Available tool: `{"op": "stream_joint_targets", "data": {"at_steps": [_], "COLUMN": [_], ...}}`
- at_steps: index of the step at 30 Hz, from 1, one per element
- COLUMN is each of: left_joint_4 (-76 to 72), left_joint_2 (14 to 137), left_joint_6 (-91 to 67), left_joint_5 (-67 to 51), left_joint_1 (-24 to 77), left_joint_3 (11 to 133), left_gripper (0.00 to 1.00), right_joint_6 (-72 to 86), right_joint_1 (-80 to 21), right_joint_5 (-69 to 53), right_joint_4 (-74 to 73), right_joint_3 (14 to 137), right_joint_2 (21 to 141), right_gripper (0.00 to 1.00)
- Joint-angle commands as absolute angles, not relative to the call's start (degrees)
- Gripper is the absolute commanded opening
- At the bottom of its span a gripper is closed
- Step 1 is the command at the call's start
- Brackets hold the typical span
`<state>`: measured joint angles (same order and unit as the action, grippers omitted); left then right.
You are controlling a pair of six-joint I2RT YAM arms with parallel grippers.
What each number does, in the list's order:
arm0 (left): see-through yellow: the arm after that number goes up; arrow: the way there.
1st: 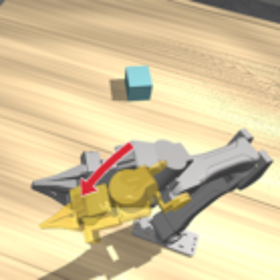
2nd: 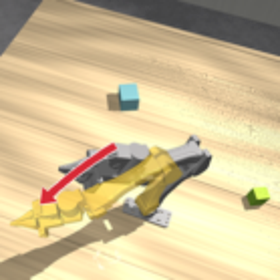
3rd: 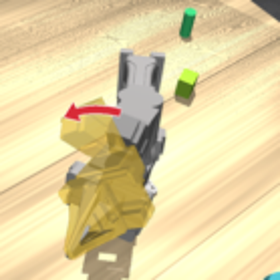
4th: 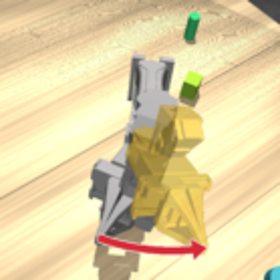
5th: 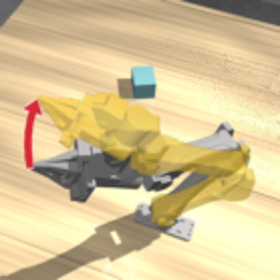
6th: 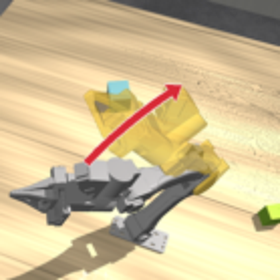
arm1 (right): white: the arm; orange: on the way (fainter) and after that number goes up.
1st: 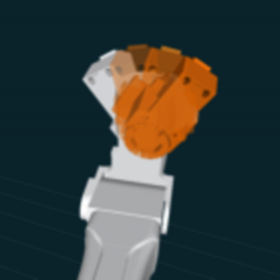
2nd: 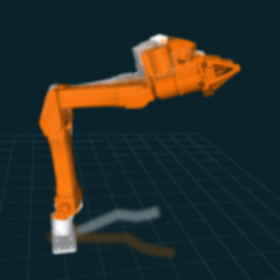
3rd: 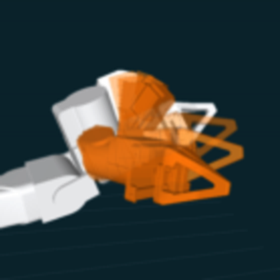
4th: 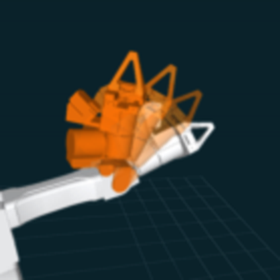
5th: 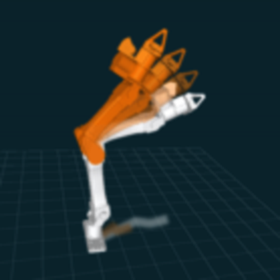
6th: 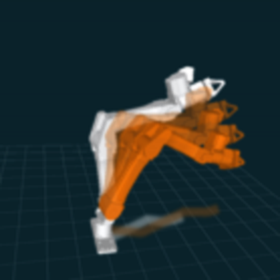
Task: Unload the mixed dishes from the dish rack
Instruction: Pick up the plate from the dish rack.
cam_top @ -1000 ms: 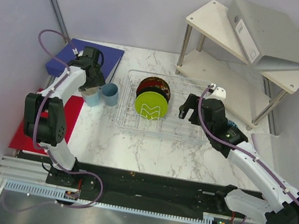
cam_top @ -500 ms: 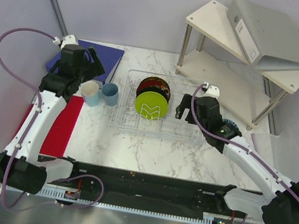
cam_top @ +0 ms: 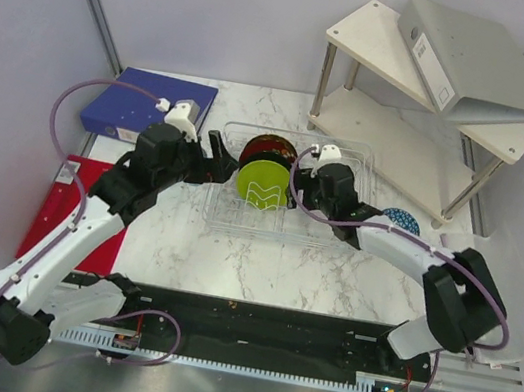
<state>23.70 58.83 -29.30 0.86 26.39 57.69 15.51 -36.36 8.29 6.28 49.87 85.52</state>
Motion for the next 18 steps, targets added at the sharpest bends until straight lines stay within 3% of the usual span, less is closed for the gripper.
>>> {"op": "stream_joint_targets", "data": {"at_steps": [1,5,12,16,18], "left_joint_4": [18.54,19.07,18.9,18.98,18.98], "left_joint_2": [51.25,47.47,46.4,46.93,46.93], "left_joint_6": [-27.95,-26.98,-27.24,-27.6,-27.51], "left_joint_5": [-1.14,-0.17,-0.18,-0.18,-0.17], "left_joint_1": [26.72,26.72,26.72,26.72,26.72], "left_joint_3": [54.94,51.43,49.66,49.39,49.31], "left_gripper": [0.99,0.99,0.99,0.99,0.99], "right_joint_6": [10.02,11.07,11.51,12.13,12.3], "right_joint_1": [-36.47,-36.47,-36.47,-36.47,-36.47], "right_joint_5": [3.79,1.32,0.09,-1.67,-1.93], "right_joint_4": [16.51,19.94,21.88,21.71,21.97], "right_joint_3": [52.65,53.61,54.31,54.76,54.41], "right_joint_2": [91.31,94.3,97.38,98.52,98.61], "right_gripper": [0.84,0.74,0.66,0.52,0.49]}}
